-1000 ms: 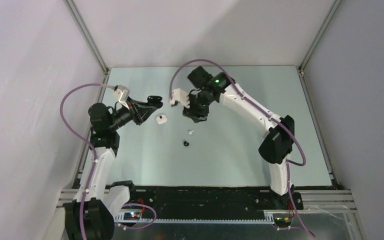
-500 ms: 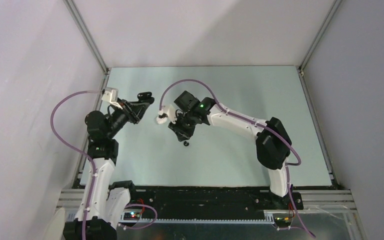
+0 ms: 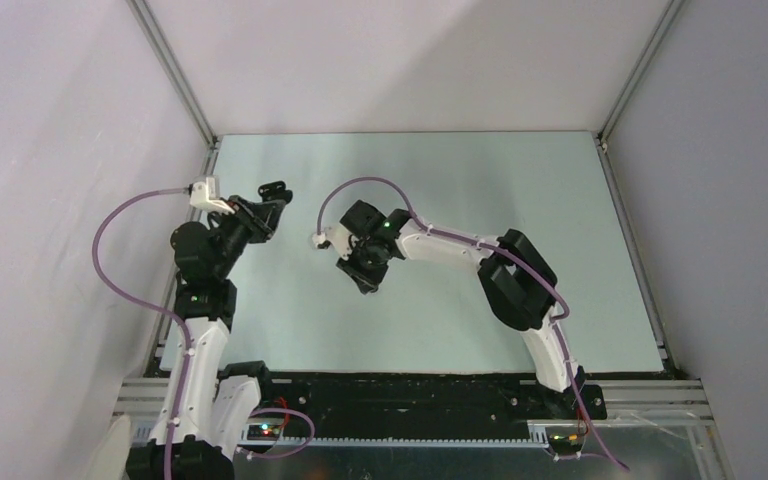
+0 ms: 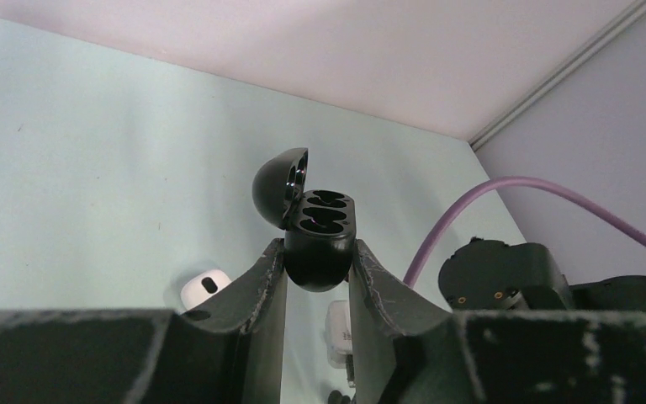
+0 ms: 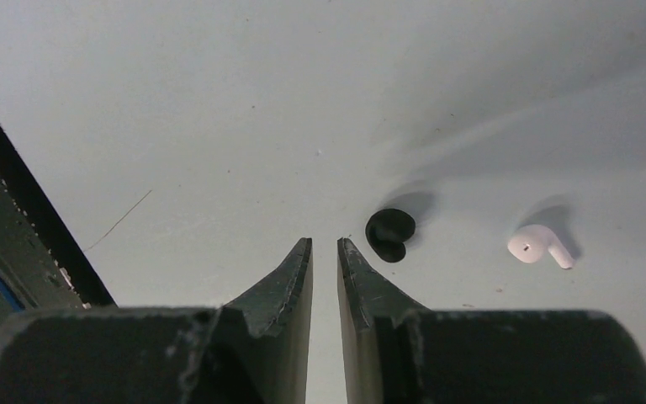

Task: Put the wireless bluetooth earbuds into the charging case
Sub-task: Pick up the right earbud from the center of the board, then insert the right earbud into the right side groove of the charging case.

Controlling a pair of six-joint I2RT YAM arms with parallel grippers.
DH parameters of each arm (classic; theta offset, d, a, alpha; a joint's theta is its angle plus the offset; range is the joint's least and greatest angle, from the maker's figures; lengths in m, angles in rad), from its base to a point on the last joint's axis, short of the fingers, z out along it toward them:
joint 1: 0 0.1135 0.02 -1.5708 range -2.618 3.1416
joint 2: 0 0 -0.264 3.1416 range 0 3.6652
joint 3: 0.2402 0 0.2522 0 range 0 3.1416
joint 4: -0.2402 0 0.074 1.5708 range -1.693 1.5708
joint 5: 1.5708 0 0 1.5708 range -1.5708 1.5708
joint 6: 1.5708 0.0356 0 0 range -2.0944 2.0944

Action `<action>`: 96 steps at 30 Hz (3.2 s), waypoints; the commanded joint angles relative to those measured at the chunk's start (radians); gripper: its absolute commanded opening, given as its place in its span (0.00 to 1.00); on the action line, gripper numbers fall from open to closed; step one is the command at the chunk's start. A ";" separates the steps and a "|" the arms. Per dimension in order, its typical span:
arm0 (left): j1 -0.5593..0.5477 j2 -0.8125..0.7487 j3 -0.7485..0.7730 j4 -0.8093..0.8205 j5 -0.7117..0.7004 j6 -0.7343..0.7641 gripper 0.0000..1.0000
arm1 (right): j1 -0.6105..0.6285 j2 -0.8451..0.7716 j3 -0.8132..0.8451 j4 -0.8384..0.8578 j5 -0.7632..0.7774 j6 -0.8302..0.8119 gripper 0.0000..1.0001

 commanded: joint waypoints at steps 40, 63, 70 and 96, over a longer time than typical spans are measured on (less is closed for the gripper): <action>0.014 0.011 0.018 0.044 -0.014 -0.040 0.00 | -0.044 0.062 -0.011 0.044 0.196 -0.002 0.30; 0.014 0.032 -0.014 0.131 0.105 -0.054 0.00 | -0.073 -0.023 0.019 -0.005 0.029 -0.088 0.00; -0.012 0.144 -0.142 0.485 0.380 -0.007 0.00 | -0.130 -0.295 0.009 -0.112 -0.104 -0.198 0.00; -0.308 0.456 -0.008 0.902 0.786 0.019 0.00 | 0.010 -0.388 0.395 -0.426 0.253 -0.170 0.00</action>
